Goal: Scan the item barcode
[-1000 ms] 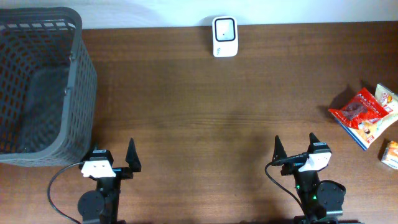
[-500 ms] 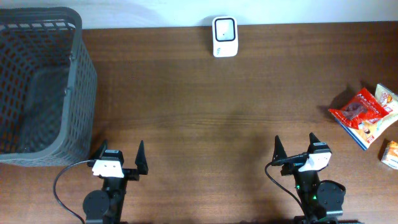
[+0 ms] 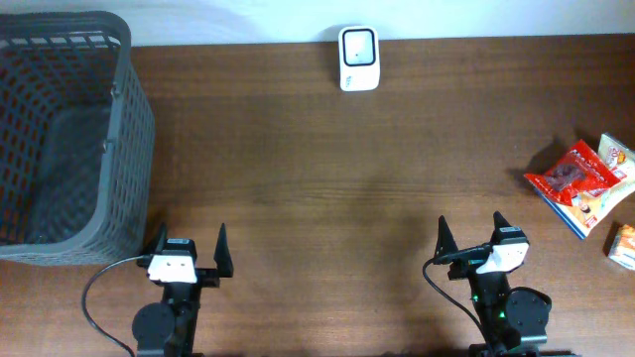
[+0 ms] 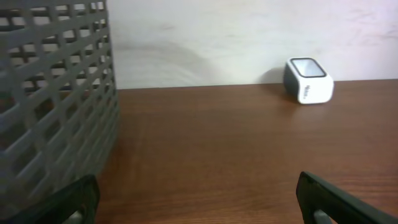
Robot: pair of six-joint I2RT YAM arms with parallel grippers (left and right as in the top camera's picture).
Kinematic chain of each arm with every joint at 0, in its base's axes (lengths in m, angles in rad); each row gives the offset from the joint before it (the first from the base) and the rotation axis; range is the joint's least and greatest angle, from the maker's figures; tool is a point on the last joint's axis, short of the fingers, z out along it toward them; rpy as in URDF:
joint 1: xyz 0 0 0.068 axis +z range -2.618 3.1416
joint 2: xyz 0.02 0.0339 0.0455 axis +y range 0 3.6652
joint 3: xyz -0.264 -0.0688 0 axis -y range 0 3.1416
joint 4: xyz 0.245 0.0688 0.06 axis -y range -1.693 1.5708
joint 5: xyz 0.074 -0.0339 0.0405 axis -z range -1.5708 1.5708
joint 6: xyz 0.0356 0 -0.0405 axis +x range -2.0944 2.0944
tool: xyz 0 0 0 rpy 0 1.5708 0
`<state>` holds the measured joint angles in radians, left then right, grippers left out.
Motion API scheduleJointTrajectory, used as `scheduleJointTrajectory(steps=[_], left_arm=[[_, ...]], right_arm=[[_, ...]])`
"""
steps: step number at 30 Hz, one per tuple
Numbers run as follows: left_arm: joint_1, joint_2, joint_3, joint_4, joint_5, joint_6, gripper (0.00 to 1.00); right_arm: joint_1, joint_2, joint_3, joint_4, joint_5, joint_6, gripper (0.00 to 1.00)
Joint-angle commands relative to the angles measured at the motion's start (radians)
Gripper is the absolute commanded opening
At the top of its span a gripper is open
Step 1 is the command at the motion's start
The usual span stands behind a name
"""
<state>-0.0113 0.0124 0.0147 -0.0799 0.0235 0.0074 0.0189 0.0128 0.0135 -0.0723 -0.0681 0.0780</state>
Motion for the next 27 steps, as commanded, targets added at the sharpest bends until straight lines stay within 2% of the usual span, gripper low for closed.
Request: scheduleJointTrajectory(steps=[1,11,27], left_arm=[[-0.004,-0.007,-0.006,-0.005,-0.055,0.009,0.99],[-0.003,-0.007,-0.006,-0.002,-0.104,0.009,0.99],[0.009,-0.007,-0.006,-0.001,-0.103,0.009,0.99]], right_arm=[[-0.008,-0.007,-0.008,-0.003,0.009,0.004,0.98],[-0.008,-0.007,-0.008,-0.003,0.009,0.004,0.98],[-0.008,-0.007,-0.008,-0.003,0.009,0.004,0.98]])
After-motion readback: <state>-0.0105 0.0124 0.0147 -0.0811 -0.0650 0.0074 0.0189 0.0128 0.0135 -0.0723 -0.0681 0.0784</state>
